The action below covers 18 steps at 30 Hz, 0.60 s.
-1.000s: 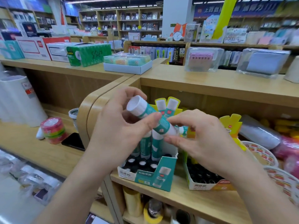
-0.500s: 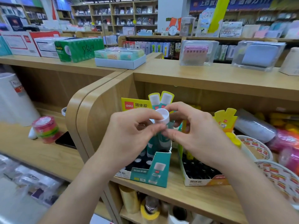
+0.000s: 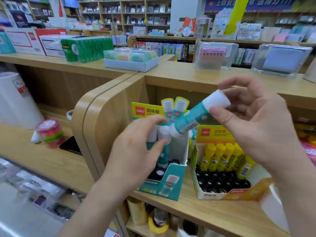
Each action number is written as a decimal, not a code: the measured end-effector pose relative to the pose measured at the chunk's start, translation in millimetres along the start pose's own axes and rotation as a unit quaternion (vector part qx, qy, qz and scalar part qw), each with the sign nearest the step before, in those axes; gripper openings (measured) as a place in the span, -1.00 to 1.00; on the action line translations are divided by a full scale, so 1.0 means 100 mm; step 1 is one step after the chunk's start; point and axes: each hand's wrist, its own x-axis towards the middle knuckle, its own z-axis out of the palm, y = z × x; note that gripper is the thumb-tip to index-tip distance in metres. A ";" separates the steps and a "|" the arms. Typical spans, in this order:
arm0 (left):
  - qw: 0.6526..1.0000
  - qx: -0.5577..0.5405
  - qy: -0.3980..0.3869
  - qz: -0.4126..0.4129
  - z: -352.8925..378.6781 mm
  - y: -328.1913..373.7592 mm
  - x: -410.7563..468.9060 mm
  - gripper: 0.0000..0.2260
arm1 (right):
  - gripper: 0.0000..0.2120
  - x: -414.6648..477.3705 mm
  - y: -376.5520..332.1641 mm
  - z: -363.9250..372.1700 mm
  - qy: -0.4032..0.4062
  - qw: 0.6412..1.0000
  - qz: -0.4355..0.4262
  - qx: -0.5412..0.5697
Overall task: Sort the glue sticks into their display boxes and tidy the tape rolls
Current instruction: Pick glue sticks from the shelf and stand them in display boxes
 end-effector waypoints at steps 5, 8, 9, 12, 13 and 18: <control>0.989 0.108 -0.031 0.096 0.10 -0.12 0.02 -0.75 | -0.71 0.00 -0.07 0.05 -0.083 0.978 -0.059 -0.182; 0.991 0.099 -0.021 0.093 0.09 -0.17 0.03 -0.76 | -0.74 -0.03 -0.02 0.22 -0.133 0.957 -0.069 -0.249; 0.991 0.092 -0.019 0.095 0.09 -0.18 0.02 -0.77 | -0.76 -0.04 0.01 0.27 -0.150 0.950 -0.064 -0.267; 0.992 0.077 -0.027 0.092 0.08 -0.20 0.02 -0.76 | -0.80 -0.04 0.04 0.32 -0.180 0.939 -0.032 -0.290; 0.993 0.071 -0.028 0.091 0.07 -0.20 0.01 -0.76 | -0.81 -0.02 0.03 0.31 -0.187 0.936 -0.020 -0.297; 0.997 0.020 -0.030 0.064 0.07 -0.18 -0.01 -0.76 | -0.80 0.09 -0.02 0.35 -0.211 0.922 0.047 -0.320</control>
